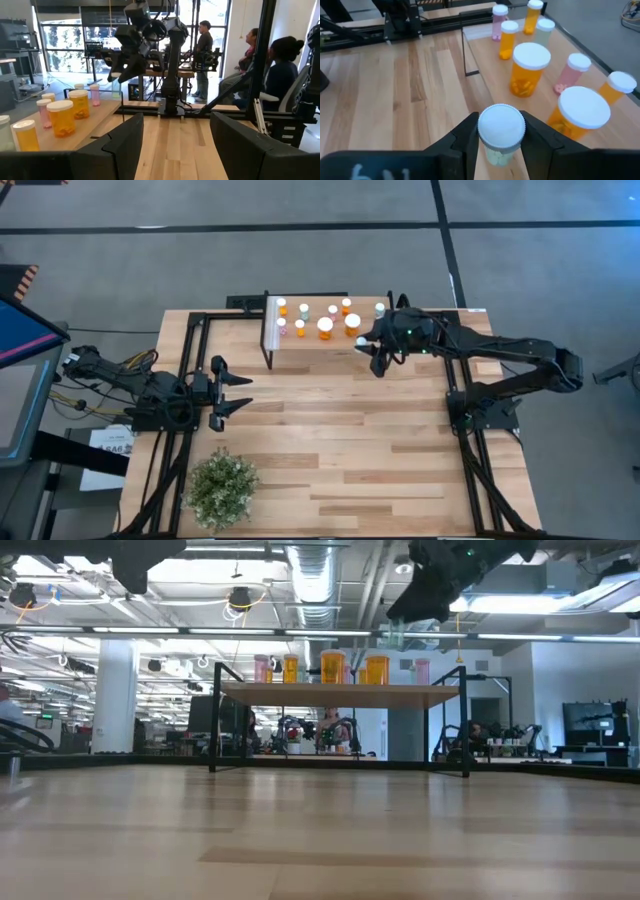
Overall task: Pick and place medicine bottles onto shelf by color
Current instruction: Put the blue pill bottle on the shelf
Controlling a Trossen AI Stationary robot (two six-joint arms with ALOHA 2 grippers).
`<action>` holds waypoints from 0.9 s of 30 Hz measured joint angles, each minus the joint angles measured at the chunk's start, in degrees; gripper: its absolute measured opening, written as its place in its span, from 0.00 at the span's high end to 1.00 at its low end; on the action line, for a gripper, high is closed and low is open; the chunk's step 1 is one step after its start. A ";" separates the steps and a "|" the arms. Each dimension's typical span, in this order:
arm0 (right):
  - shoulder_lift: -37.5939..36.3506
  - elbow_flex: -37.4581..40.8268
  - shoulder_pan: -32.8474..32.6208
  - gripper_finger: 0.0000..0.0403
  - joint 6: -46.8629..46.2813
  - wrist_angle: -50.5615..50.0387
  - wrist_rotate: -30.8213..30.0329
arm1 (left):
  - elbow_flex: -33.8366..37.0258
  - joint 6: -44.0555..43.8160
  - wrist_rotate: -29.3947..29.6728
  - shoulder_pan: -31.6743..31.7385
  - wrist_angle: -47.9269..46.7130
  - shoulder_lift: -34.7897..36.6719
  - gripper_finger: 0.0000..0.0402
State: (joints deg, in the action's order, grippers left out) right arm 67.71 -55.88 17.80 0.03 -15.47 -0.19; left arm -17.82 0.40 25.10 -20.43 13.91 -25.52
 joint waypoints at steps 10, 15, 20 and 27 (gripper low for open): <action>-5.11 9.37 3.02 0.63 0.46 7.32 -0.01 | 0.00 -0.66 0.00 0.00 0.07 0.00 0.45; -7.78 12.04 7.04 0.64 0.11 8.72 0.01 | 0.00 -0.66 0.64 0.00 0.09 0.00 0.45; -7.12 12.09 9.81 0.64 0.01 9.27 0.03 | 0.00 -0.66 0.92 0.00 0.13 0.00 0.45; -2.24 12.09 10.47 0.63 -0.02 10.67 0.07 | 0.00 -0.67 1.14 0.00 0.15 0.00 0.45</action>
State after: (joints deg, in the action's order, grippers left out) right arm 65.47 -43.79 28.27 0.01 -4.80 -0.12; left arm -17.82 -0.27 26.24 -20.43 14.06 -25.52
